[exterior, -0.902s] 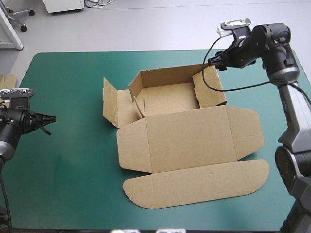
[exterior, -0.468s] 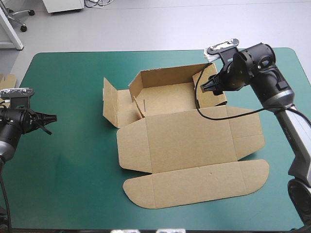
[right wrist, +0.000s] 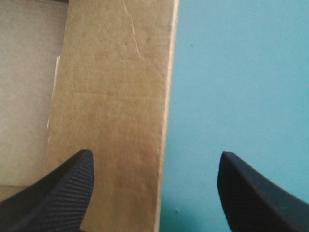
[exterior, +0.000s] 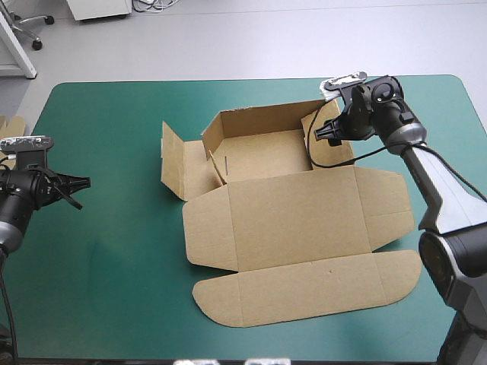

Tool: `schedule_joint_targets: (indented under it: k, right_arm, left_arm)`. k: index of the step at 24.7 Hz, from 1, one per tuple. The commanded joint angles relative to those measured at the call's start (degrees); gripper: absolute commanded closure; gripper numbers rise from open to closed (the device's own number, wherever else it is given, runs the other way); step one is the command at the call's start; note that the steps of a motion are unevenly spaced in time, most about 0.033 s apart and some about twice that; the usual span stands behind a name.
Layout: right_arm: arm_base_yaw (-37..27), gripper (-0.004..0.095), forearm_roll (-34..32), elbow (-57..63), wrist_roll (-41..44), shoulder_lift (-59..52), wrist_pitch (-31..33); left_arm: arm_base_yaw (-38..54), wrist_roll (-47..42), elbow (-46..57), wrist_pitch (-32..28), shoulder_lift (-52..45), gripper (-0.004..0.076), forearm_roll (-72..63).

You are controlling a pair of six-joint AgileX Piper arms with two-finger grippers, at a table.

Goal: Fold the box

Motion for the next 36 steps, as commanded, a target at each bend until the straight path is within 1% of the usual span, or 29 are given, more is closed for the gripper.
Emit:
schedule_joint_targets:
  k: [1,4,5,6,7,8,9,10,11,14,15,16,18,19,20,27,31,36]
  right_arm:
    - [-2.46,0.024,3.45,-4.02,0.13,0.13,-3.59]
    - [-4.01,0.0279,6.54,-6.89,-1.07,3.31,-2.76]
    - [-4.83,0.0318,8.95,-9.1,-3.39,5.4,-1.13]
    - [-4.95,0.0329,9.91,-10.11,-3.89,6.28,-0.07]
    - [-4.96,0.0355,9.99,-12.77,-4.77,8.4,2.56]
    - [-4.96,0.0372,9.99,-13.85,-4.77,9.11,3.38]
    - [-5.17,0.0415,10.53,-15.21,-4.77,10.21,3.97]
    - [-5.17,0.0436,10.65,-15.55,-4.77,10.42,4.13]
    - [-5.17,0.0484,10.78,-15.56,-4.99,10.72,4.13]
    - [-5.17,0.0559,12.25,-15.56,-6.09,11.53,5.1]
    - [-5.17,0.0601,12.25,-15.56,-6.09,11.53,5.1]
    - [-5.17,0.0688,12.14,-15.64,-6.09,11.43,5.1]
    - [-5.17,0.0819,12.0,-15.64,-6.97,11.43,5.26]
    - [-5.17,0.0914,11.88,-15.64,-7.8,11.43,5.57]
    - [-5.17,0.0936,11.76,-15.64,-7.79,11.43,5.7]
    - [-5.19,0.0936,8.64,-15.64,-5.39,10.11,6.4]
    - [-5.19,0.0936,8.95,-15.64,-5.3,6.85,6.01]
    - [-5.77,0.0936,9.75,-15.64,-5.16,2.84,6.48]
  left_arm:
    - [-0.06,-0.02,-1.48,-2.53,-1.82,0.064,0.35]
    - [-0.06,-0.02,-1.48,-2.43,-1.82,0.064,0.35]
    - [-0.06,-0.02,-1.48,-2.43,-1.82,0.064,0.35]
    - [-0.06,-0.02,-1.48,-2.43,-1.82,0.064,0.35]
    - [-0.06,0.23,-1.48,-2.43,-1.82,0.064,0.35]
    - [-0.06,0.61,-1.48,-2.53,-1.82,0.064,0.35]
    - [-0.06,1.37,-1.48,-2.53,-1.82,0.0644,0.35]
    - [-0.06,1.37,-1.48,-2.53,-1.82,0.0648,0.35]
    - [-0.06,1.37,-1.48,-2.42,-1.72,0.0652,0.35]
    - [-0.06,1.37,-1.48,-2.42,-1.6,0.0652,0.09]
    - [-0.06,1.37,-1.48,-2.42,-1.6,0.0652,0.09]
    - [-0.06,1.37,-1.48,-2.42,-1.6,0.0652,-0.06]
    - [-0.06,1.37,-1.48,-2.53,-1.6,0.0652,-0.06]
    - [-0.06,1.37,-1.48,-2.53,-1.6,0.0652,-0.2]
    - [-0.06,1.37,-1.48,-2.53,-1.6,0.0653,-0.2]
    - [-0.06,1.63,-1.48,-2.11,-1.6,0.0652,-0.41]
    - [-0.06,4.65,-1.48,-2.74,-1.5,0.0652,-4.13]
    - [-0.06,4.76,-1.48,-3.05,-0.5,0.0653,-6.95]
